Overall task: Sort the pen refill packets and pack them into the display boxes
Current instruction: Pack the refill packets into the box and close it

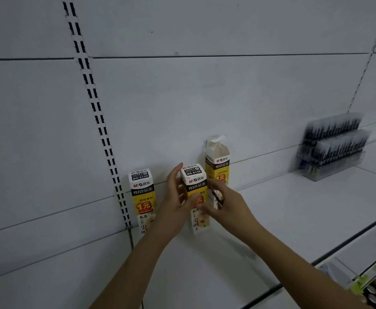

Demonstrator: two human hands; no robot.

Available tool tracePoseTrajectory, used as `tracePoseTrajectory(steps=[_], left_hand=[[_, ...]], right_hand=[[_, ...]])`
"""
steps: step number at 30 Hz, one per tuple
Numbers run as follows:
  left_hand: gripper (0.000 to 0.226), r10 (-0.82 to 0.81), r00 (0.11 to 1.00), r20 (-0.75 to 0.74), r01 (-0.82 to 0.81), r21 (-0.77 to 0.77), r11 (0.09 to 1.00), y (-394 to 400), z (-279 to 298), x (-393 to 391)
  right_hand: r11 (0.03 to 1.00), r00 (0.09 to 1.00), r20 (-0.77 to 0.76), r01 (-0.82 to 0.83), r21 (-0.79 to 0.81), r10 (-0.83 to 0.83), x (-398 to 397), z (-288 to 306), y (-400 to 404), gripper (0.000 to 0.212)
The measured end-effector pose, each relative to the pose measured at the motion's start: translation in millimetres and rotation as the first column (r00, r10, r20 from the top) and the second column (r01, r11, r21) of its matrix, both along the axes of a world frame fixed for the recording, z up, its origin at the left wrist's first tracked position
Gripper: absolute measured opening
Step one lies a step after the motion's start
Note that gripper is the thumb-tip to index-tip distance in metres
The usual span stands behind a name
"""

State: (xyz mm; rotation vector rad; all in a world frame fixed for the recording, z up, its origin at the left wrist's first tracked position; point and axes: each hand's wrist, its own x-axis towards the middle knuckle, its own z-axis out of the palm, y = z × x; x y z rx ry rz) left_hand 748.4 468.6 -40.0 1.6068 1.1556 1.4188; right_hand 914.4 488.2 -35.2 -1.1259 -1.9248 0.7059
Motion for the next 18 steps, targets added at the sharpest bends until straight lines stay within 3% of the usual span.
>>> tracePoseTrajectory(steps=[3, 7, 10, 12, 13, 15, 18], left_hand=[[0.077, 0.003, 1.0, -0.03, -0.003, -0.011, 1.0, -4, 1, 0], [0.079, 0.06, 0.984, -0.167, -0.063, -0.01, 0.998, -16, -2, 6], [0.05, 0.316, 0.926, -0.208, -0.296, 0.121, 0.948, -48, -13, -3], [0.033, 0.559, 0.821, -0.119, -0.529, 0.212, 0.822, -74, -20, -13], [0.034, 0.645, 0.76, -0.078, -0.624, 0.192, 0.758, -77, -27, -23], [0.054, 0.693, 0.716, -0.084, -0.694, 0.027, 0.72, -69, -39, -42], [0.071, 0.547, 0.804, -0.233, -0.583, -0.127, 0.802, -43, -54, -60]], right_hand=[[0.996, 0.997, 0.069, -0.017, -0.091, 0.023, -7, -12, 2, 0.067], [0.997, 0.998, 0.065, 0.015, -0.074, -0.01, -17, -19, 8, 0.055], [0.994, 0.999, 0.042, -0.013, -0.108, 0.017, -19, -20, 15, 0.05], [0.988, 0.998, 0.05, -0.03, -0.148, 0.038, -19, -21, 20, 0.047], [0.987, 0.997, 0.06, -0.036, -0.155, 0.046, -20, -21, 22, 0.044], [0.988, 0.996, 0.068, -0.053, -0.145, 0.063, -25, -21, 23, 0.04], [0.987, 0.993, 0.067, -0.087, -0.132, 0.096, -38, -20, 21, 0.037]])
